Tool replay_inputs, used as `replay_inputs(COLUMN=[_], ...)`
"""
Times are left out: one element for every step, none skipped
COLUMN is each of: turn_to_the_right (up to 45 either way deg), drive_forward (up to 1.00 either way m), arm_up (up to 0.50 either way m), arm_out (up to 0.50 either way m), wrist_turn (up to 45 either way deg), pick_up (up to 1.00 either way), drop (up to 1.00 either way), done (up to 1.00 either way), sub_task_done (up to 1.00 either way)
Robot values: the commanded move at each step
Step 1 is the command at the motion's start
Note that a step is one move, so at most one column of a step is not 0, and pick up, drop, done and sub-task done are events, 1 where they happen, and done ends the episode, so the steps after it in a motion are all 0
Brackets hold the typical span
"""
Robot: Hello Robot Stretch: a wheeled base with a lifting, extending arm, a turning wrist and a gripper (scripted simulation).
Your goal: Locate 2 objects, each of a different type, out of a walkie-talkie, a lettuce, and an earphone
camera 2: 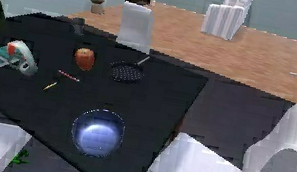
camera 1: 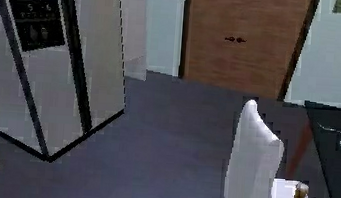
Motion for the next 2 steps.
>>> replay_inputs(turn_to_the_right=[0.0, 45.0], drive_forward=[0.4, 0.0], arm_up=[0.0, 0.0], arm_out=[0.0, 0.0], wrist_turn=[0.0, 0.0], pick_up=[0.0, 0.0], drop=[0.0, 0.0], done=[0.0, 0.0], sub_task_done=[0.0, 0.0])
